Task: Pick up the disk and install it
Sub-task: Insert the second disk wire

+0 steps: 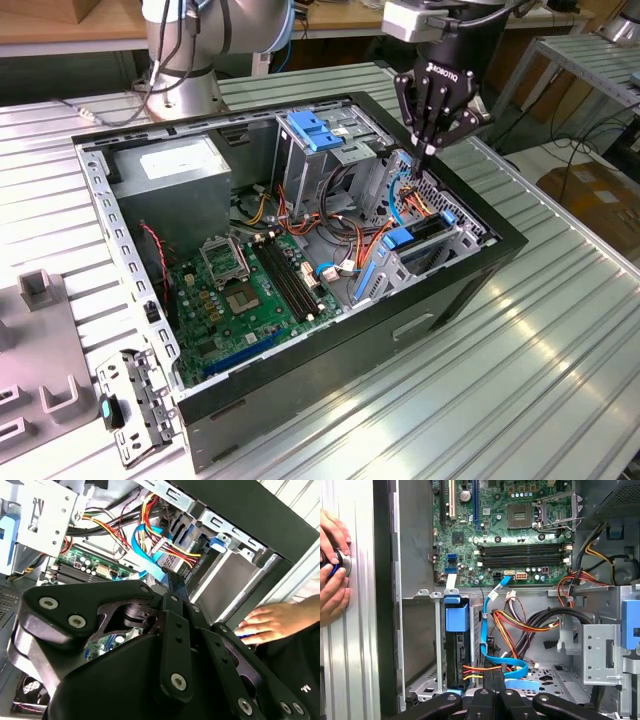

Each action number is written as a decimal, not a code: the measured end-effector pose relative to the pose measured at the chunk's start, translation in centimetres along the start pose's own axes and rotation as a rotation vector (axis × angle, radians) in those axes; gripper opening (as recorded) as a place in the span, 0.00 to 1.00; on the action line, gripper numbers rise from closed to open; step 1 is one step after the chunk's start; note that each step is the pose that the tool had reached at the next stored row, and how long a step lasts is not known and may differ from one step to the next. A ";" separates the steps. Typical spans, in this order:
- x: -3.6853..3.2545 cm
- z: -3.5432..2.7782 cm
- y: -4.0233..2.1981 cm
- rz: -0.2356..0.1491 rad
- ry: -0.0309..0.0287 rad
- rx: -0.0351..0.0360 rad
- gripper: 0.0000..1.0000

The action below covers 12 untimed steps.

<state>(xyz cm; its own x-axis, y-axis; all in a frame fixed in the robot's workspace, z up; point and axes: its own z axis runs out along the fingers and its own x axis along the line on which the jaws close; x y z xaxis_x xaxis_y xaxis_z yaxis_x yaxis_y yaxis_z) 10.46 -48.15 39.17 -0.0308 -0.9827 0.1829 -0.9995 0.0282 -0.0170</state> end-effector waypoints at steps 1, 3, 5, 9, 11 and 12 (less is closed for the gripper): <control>-0.37 -0.04 0.00 -0.001 0.0305 0.0005 0.11; -0.84 0.00 0.02 -0.001 0.0588 0.0013 0.11; -1.27 0.22 0.04 -0.001 0.0780 0.0019 0.11; -1.52 0.55 0.04 -0.001 0.0857 0.0022 0.17; -1.58 0.74 0.05 -0.001 0.0882 0.0022 0.29; -1.60 0.88 0.05 -0.001 0.0900 0.0023 0.29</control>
<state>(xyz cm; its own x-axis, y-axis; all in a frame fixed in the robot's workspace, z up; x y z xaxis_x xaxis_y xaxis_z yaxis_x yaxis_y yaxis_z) 10.47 -46.74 38.01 -0.0305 -0.9622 0.2705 -0.9995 0.0264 -0.0190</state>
